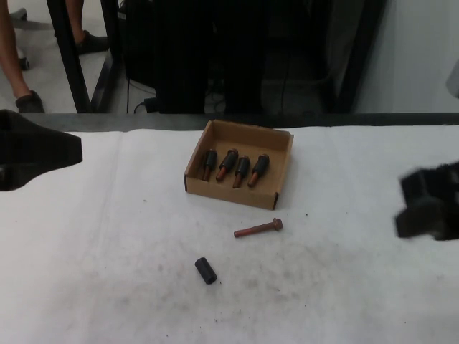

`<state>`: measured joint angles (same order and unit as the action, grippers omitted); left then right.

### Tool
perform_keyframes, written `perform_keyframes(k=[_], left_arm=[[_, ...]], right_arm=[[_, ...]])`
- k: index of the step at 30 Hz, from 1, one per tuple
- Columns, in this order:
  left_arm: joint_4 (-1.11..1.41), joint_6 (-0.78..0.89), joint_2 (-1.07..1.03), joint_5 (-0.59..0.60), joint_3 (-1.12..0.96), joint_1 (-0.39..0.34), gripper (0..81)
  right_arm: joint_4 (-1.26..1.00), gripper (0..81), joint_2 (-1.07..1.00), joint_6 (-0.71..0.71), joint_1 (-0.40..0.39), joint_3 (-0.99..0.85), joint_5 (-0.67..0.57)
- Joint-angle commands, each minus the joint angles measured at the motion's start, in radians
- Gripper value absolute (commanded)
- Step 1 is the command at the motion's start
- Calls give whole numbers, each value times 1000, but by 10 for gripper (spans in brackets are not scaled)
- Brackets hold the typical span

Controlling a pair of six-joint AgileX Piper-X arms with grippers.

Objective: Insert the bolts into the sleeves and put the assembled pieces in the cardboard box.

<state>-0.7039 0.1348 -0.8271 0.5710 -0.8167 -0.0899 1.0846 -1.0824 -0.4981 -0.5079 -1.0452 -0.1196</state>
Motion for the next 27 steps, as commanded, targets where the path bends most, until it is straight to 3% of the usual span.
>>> perform_keyframes(k=[1, 10, 17, 21, 27], left_arm=[[5, -5, 0, -1, -2, -2, 510], [5, -5, 0, -1, -2, -2, 510], [5, -5, 0, -1, -2, -2, 510], [5, -5, 0, -1, -2, -2, 510], [5, -5, 0, -1, -2, -2, 510]], right_arm=[[-205, 414, -57, -194, -1, 38, -29], [-675, 373, -435, -652, -1, 21, -51], [-864, 373, -647, -1042, -1, -2, -53], [-911, 368, -713, -1137, -1, -2, -53], [-910, 340, -747, -1161, -1, -2, -32]])
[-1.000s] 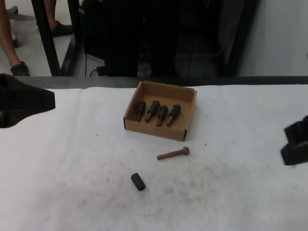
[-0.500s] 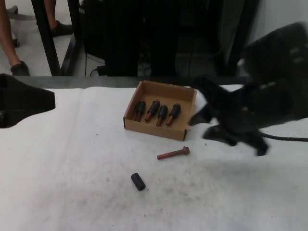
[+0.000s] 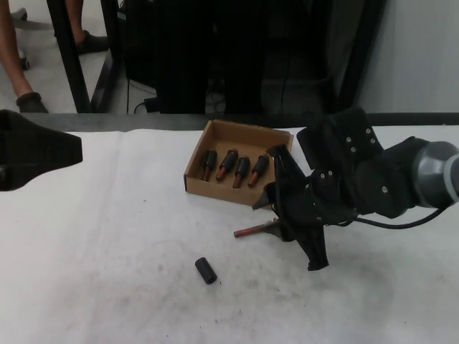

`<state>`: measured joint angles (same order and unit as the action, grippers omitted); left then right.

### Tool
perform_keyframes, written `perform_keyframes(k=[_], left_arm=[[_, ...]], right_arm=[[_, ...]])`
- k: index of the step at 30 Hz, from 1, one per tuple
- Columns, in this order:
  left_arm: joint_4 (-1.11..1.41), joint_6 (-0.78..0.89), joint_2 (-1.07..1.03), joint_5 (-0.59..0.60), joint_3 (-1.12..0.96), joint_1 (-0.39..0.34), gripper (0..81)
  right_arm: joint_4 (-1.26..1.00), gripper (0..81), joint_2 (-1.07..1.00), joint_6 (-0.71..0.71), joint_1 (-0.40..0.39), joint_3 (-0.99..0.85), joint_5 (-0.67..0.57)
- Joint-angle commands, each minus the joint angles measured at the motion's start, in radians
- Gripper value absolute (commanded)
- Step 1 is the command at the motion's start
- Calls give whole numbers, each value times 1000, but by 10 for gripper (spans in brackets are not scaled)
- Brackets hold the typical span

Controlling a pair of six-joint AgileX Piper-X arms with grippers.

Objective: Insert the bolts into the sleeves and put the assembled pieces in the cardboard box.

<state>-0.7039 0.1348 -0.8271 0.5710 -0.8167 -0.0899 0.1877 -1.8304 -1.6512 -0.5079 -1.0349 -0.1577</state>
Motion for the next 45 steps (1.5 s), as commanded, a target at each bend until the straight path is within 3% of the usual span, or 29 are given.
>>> perform_keyframes(k=[1, 29, 36, 45], left_arm=[[5, -5, 0, -1, -2, -2, 510], [5, -5, 0, -1, -2, -2, 510], [5, -5, 0, -1, -2, -2, 510], [14, -5, 0, -1, -2, -2, 510]], right_arm=[[-13, 340, -1, -8, -1, -12, 9], [-28, 339, -77, -3, 25, -12, 62], [-24, 317, -77, -5, 69, -12, 44], [-66, 302, -88, -19, 51, -14, 13]])
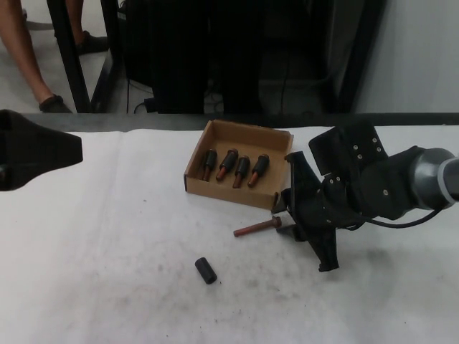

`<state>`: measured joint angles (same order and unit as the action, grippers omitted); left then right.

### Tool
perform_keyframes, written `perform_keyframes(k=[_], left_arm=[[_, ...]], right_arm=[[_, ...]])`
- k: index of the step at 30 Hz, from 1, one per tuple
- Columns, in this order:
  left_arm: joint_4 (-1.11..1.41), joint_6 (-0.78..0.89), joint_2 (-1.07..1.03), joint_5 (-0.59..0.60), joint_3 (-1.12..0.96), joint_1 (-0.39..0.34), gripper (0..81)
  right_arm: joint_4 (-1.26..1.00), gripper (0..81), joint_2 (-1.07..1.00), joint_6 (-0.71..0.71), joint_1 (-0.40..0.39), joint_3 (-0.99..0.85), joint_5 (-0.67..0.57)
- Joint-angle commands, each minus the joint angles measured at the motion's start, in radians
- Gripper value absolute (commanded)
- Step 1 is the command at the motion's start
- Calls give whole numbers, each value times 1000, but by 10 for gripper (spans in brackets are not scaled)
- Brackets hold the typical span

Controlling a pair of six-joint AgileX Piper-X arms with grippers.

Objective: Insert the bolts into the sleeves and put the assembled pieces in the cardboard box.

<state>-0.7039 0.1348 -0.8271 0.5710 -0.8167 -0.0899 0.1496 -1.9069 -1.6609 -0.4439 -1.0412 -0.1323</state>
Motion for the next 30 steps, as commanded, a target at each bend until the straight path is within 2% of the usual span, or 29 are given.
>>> perform_keyframes(k=[1, 10, 20, 27, 30], left_arm=[[14, -5, 0, -1, -2, -2, 510], [14, -5, 0, -1, -2, -2, 510], [14, -5, 0, -1, -2, -2, 510], [14, -5, 0, -1, -2, -2, 510], [14, -5, 0, -1, -2, -2, 510]], right_arm=[[-31, 302, -12, -9, -21, -10, -13], [-28, 302, -12, -9, -75, -34, -4], [-28, 302, -34, -9, -73, -46, -13], [-26, 302, -100, -16, -73, -137, -30], [41, 302, -108, -5, -73, -163, -30]])
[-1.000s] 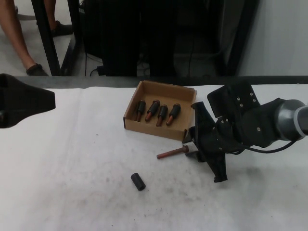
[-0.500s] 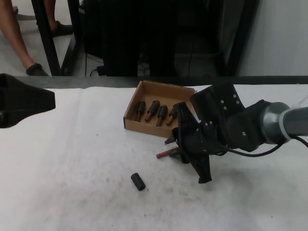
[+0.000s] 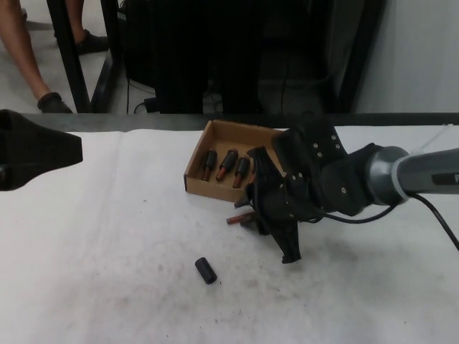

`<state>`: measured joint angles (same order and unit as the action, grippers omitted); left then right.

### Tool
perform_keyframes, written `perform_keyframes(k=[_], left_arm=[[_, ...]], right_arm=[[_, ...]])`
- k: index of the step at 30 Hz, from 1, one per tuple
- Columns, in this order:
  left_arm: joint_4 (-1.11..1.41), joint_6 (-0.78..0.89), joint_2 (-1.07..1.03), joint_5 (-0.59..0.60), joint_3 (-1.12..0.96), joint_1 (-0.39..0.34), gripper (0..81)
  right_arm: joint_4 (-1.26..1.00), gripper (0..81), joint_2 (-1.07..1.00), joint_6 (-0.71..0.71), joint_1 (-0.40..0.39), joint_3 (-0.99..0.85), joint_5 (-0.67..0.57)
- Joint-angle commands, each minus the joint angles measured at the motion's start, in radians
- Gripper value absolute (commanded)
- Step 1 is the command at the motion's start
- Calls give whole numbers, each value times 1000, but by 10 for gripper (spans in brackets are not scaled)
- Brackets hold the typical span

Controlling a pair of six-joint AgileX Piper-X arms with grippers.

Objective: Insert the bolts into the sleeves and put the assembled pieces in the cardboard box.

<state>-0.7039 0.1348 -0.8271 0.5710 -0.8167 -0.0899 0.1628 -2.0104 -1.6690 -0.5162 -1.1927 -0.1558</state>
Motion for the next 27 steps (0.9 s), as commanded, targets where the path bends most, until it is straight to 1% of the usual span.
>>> perform_keyframes(k=[1, 9, 12, 14, 16, 23, 24, 26, 27], left_arm=[[14, -5, 0, -1, -2, -2, 510], [14, -5, 0, -1, -2, -2, 510], [14, -5, 0, -1, -2, -2, 510], [14, -5, 0, -1, -2, -2, 510], [14, -5, 0, -1, -2, -2, 510], [14, -5, 0, -1, -2, -2, 510], [14, -5, 0, -1, -2, -2, 510], [14, -5, 0, -1, -2, -2, 510], [13, -9, 0, -1, -2, -2, 510]], right_arm=[[55, 302, -4, 16, 0, -16, -6], [88, 302, -4, 38, 0, -16, 8], [105, 265, -4, 38, 0, -16, 21], [110, 218, -4, 38, 0, -16, 35], [110, 188, -4, 38, 0, -16, 46], [123, 181, -10, 38, 7, -16, 65], [125, 165, -12, 38, 10, -16, 65], [134, 106, -11, 38, 10, -16, 62], [134, 57, -11, 48, 10, -16, 62]])
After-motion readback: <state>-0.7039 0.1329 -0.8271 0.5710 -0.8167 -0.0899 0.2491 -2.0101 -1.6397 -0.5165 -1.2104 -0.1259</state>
